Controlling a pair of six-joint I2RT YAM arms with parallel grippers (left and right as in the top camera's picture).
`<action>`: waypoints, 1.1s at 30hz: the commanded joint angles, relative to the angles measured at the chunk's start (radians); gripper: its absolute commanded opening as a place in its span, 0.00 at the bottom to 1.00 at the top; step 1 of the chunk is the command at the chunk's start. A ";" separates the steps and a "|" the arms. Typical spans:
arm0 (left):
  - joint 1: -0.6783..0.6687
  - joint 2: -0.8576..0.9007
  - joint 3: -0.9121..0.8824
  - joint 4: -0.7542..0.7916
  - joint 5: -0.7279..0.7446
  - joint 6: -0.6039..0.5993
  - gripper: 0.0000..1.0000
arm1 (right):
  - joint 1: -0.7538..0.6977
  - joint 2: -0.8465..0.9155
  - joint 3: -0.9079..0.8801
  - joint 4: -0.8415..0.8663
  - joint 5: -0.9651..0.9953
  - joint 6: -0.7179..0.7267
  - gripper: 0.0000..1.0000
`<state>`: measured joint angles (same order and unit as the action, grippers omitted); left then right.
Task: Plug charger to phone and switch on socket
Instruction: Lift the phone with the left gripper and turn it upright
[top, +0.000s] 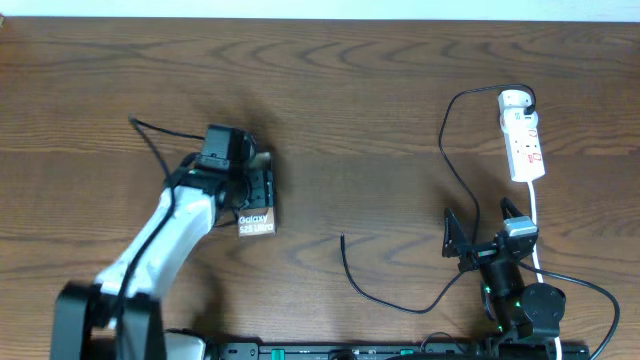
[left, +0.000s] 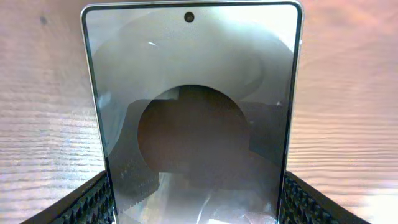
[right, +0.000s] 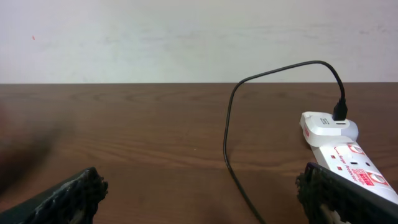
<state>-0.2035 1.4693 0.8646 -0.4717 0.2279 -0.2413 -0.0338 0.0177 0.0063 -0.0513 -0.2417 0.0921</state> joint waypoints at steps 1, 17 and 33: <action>0.011 -0.104 0.038 -0.001 0.066 -0.088 0.08 | 0.009 0.001 -0.001 -0.005 0.004 0.008 0.99; 0.162 -0.342 0.038 0.004 0.540 -0.682 0.08 | 0.009 0.001 -0.001 -0.005 0.004 0.008 0.99; 0.323 -0.338 0.037 0.010 0.913 -1.385 0.08 | 0.009 0.001 -0.001 -0.005 0.004 0.008 0.99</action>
<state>0.1108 1.1427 0.8646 -0.4675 1.0389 -1.4422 -0.0338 0.0177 0.0063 -0.0513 -0.2417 0.0921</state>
